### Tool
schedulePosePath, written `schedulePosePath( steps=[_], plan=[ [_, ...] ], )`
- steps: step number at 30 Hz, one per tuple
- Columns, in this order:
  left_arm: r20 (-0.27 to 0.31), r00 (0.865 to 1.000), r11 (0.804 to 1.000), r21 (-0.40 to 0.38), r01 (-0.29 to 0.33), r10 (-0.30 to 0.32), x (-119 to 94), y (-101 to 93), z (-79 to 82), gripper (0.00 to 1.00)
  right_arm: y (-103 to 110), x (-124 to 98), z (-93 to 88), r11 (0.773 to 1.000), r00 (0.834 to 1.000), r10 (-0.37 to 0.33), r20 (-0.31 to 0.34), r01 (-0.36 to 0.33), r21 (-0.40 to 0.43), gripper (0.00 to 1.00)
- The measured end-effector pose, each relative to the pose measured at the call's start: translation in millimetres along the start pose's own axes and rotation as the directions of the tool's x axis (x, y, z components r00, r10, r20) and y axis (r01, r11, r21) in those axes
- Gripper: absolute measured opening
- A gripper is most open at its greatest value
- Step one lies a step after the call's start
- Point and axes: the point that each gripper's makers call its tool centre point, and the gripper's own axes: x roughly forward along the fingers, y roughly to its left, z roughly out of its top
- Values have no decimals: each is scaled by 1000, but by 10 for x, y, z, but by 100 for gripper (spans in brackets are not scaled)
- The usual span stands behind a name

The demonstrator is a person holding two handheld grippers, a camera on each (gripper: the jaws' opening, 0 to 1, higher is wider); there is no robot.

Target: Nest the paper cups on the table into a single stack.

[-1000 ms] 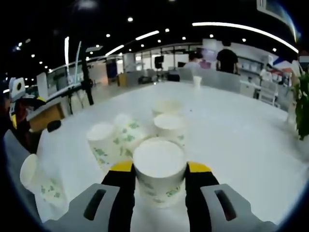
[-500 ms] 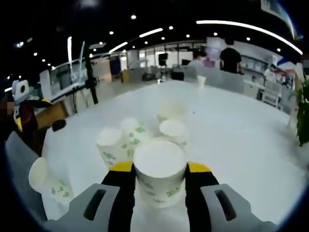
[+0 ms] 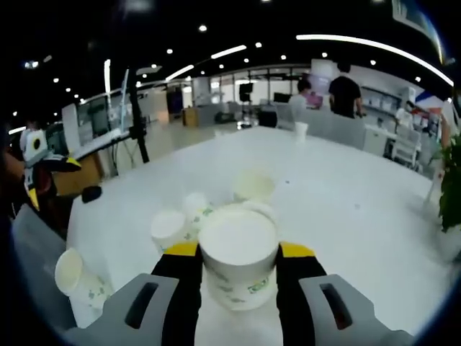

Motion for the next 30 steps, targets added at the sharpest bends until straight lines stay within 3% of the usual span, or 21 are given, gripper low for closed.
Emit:
schedulePosePath(
  steps=[4, 15, 22, 30],
  plan=[
    [3, 1000, 1000, -1, 0, 0, -2, 0, 5, 93, -10, -42, 111, 1000, 1000, 3, 8, -3, 4, 37],
    [4, 1000, 1000, -1, 7, -7, -15, -38, 6, 92, -44, -95, 195, 999, 1000, 6, 0, -6, -42, 37],
    [5, 1000, 1000, 2, 10, -10, -17, -43, 22, 92, -73, -156, 274, 1000, 1000, 6, 16, -6, -20, 37],
    [6, 1000, 1000, 2, 14, -14, -12, -64, 31, 91, 22, -195, 378, 999, 999, 20, 35, -18, -37, 37]
  ],
)
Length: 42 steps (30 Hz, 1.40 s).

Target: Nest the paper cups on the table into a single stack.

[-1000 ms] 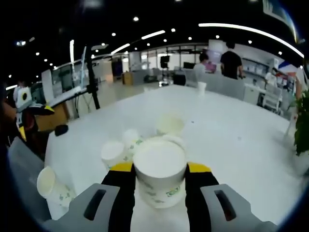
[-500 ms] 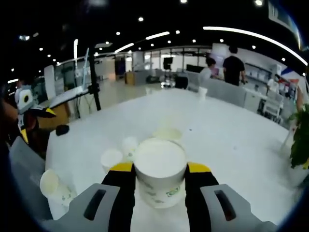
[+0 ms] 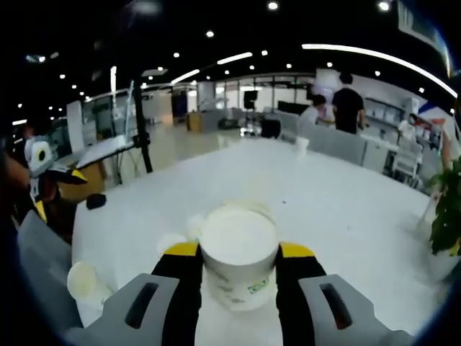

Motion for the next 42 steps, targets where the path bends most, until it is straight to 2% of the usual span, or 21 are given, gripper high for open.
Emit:
schedulePosePath(
  steps=[22, 33, 34, 36, 42],
  plan=[
    [20, 1000, 1000, -15, 13, -13, 8, -37, 60, 93, 390, -69, 218, 998, 998, 57, 23, -56, -43, 37],
    [28, 999, 999, -1, 45, -45, 59, -82, 132, 93, 748, -123, 318, 992, 992, 122, 31, -120, -50, 37],
    [32, 998, 999, 1, 48, -48, 11, -82, 94, 93, 771, -128, 328, 991, 992, 126, 32, -124, -49, 37],
    [34, 998, 998, 8, 55, -55, -18, -91, 79, 92, 971, -124, 289, 989, 990, 134, 33, -132, -63, 37],
    [41, 996, 997, 16, 75, -76, -175, -153, -34, 91, 1320, -169, 246, 985, 988, 152, 35, -148, -83, 37]
  ],
)
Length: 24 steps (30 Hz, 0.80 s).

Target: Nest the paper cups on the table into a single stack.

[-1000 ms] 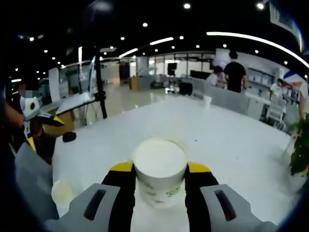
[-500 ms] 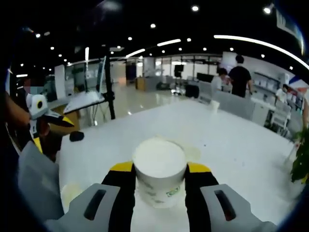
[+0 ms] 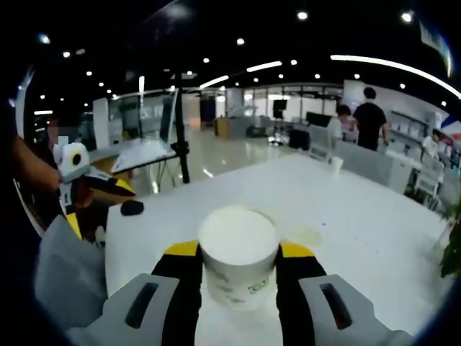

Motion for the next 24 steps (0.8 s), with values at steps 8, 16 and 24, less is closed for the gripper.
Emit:
schedulePosePath(
  steps=[8, 16, 24],
  plan=[
    [12, 999, 999, 5, 37, -37, -28, -109, -23, 90, 334, -5, 36, 999, 999, 38, 17, -38, -8, 37],
    [19, 997, 997, -12, 71, -71, -16, -210, -9, 89, 702, -40, 169, 993, 992, 111, 59, -108, -55, 37],
    [28, 996, 996, -34, 87, -86, 32, -253, 28, 88, 920, -90, 198, 986, 987, 154, 55, -150, -78, 37]
  ],
)
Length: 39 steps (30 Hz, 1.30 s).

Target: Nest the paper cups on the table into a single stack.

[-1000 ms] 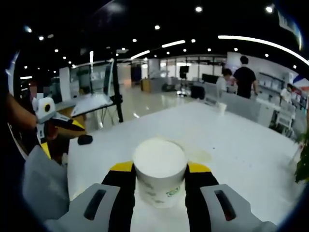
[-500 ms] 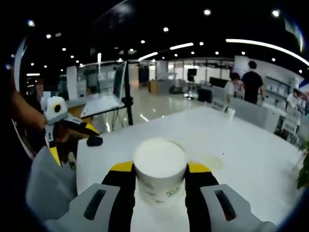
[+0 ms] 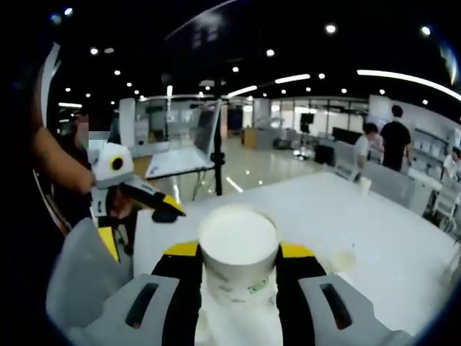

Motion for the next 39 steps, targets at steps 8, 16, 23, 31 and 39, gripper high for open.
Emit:
schedulePosePath(
  steps=[8, 16, 23, 31, 39],
  plan=[
    [11, 1000, 1000, -4, 19, -19, 20, -74, 19, 86, 286, -53, 55, 999, 999, 39, 4, -39, -20, 37],
    [4, 999, 999, -14, 42, -42, 10, -188, 8, 83, 561, -104, 156, 996, 994, 87, 66, -86, -27, 37],
    [19, 995, 993, -59, 99, -98, 30, -318, 66, 73, 694, -86, 179, 992, 988, 119, 94, -115, -48, 37],
    [62, 983, 978, -102, 180, -174, 36, -441, 220, 57, 807, -98, 193, 986, 975, 165, 147, -160, -47, 37],
    [132, 957, 933, -224, 281, -256, 52, -509, 480, 41, 716, -154, 266, 984, 962, 178, 209, -179, -11, 37]
  ],
)
